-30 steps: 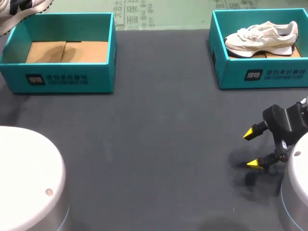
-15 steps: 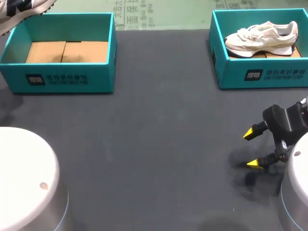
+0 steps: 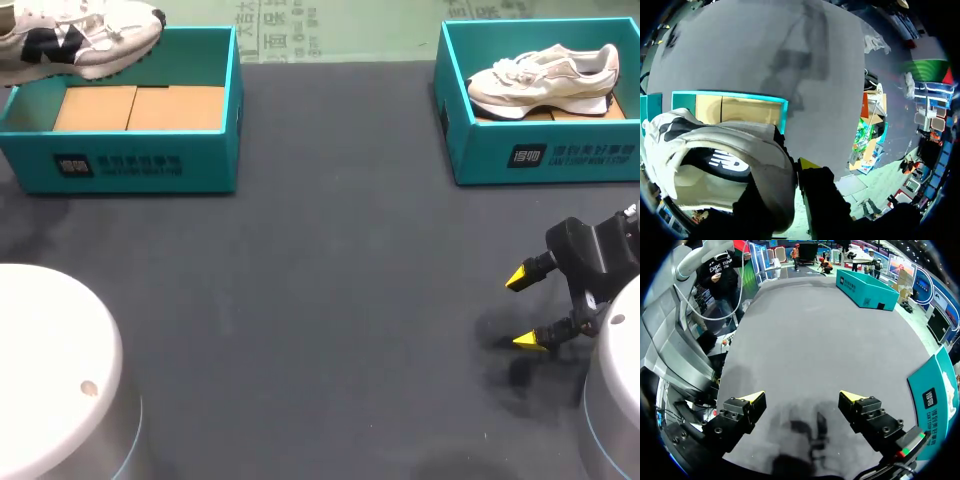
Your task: Take the shoe out of the shoebox, open the shoe tongue, remove and reinsert the insole, then place the shoe into the shoebox
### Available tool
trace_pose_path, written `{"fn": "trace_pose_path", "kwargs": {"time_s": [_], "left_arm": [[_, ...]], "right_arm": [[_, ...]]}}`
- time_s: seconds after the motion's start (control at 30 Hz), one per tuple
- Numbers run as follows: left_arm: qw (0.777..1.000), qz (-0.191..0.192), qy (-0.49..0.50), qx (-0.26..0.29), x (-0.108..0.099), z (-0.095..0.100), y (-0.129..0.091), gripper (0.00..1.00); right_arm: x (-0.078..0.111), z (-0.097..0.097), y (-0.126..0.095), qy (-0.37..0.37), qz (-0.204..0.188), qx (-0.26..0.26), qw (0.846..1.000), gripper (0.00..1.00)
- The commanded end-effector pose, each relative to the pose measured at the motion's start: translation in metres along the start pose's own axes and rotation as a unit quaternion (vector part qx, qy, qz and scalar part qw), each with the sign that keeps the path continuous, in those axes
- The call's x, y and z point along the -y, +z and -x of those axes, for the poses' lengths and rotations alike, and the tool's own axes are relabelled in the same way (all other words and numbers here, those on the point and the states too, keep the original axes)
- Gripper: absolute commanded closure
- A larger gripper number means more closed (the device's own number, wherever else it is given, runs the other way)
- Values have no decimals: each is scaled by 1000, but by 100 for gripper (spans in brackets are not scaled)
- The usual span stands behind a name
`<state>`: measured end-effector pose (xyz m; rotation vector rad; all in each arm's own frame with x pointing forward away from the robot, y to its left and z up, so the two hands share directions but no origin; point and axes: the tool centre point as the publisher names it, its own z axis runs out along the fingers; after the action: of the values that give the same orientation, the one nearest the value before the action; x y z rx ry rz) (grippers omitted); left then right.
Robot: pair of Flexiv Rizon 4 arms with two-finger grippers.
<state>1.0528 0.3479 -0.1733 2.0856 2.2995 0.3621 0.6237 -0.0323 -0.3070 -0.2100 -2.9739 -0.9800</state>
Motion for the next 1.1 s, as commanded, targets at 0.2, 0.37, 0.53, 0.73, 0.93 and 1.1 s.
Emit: {"fn": "trace_pose_path", "kwargs": {"time_s": [0.2,0.37,0.53,0.73,0.93,1.1], "left_arm": [[999,-1,21,-30,-8,12,19,100],[999,-8,15,-38,-14,24,23,100],[999,-14,18,-45,-19,34,27,100],[998,-22,25,-56,-20,39,41,100],[998,-28,30,-57,-16,45,53,100],[997,-33,32,-59,-15,49,63,100]], "right_arm": [[0,-2,0,0,-1,2,1000,0],[0,-2,0,0,-1,2,1000,0],[0,-2,0,0,-1,2,1000,0],[0,-2,0,0,-1,2,1000,0],[0,-2,0,0,-1,2,1000,0],[0,-2,0,0,-1,2,1000,0]]}}
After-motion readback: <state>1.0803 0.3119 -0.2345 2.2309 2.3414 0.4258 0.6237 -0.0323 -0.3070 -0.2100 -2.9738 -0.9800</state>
